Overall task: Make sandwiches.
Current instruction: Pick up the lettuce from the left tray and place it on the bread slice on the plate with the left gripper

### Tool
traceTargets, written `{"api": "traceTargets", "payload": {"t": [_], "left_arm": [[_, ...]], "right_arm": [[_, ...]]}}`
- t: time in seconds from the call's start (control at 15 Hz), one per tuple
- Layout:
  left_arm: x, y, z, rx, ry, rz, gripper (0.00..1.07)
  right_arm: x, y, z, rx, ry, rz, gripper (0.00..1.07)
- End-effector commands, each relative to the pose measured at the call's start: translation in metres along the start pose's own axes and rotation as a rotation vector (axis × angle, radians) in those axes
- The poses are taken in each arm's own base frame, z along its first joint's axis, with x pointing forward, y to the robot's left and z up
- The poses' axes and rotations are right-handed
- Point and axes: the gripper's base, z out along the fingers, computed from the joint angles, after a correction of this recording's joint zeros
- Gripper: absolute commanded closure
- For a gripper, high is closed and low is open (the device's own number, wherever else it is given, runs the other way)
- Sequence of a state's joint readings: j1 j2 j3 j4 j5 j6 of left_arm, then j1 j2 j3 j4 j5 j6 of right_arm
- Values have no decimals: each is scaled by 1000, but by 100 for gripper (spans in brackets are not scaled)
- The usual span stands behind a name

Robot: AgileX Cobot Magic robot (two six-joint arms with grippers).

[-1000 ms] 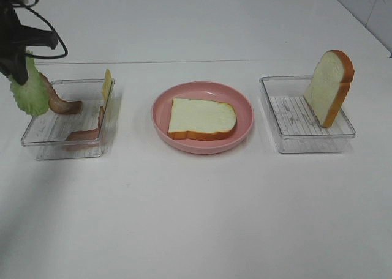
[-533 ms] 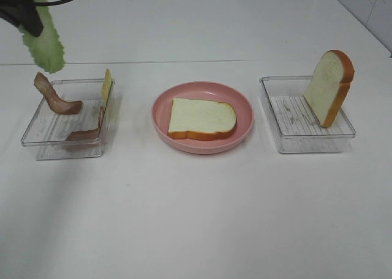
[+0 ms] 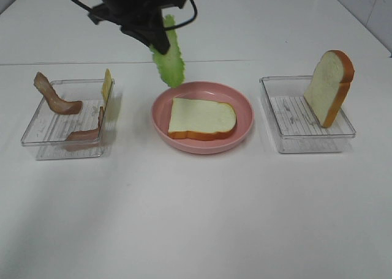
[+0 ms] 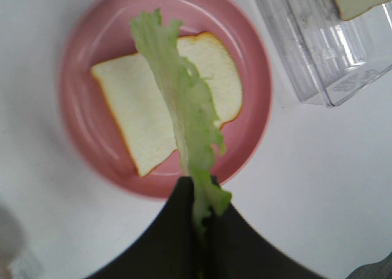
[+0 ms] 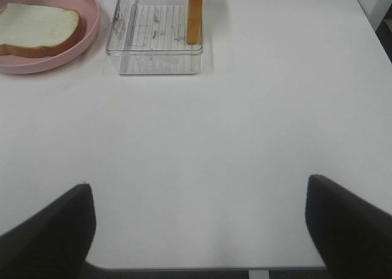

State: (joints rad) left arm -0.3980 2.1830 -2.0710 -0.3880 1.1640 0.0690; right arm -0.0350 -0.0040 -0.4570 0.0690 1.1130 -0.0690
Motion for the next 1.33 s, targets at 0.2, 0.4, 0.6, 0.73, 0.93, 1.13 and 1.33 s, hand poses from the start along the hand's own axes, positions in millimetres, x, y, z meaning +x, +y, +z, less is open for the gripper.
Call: {"api": "traceTargets", "payload": {"t": [0.2,0.4,0.6,0.73,0.93,1.13,1.33], "left_arm": [[-16,-20,71,180,18,40,107],[-15,-26,99,250,38,41,107],[-8,-21,124,260,71,35,107],[-6,-17,131,249,84,33,107],[-6,-11,137,199,75,52,107],[-6,-2,138,105,78,91,107],[-5,-1,138,87,89,102,107]], "right_arm": [[2,0,-2,8,-39,-7,18],[2,0,-2,7,-38,-7,18],[2,0,-2,5,-38,-6,18],[2,0,-2,4,-38,-6,18],[2,0,-2,4,-38,-6,18],[2,0,-2,4,-38,-6,18],[2,0,-2,4,-38,-6,18]]}}
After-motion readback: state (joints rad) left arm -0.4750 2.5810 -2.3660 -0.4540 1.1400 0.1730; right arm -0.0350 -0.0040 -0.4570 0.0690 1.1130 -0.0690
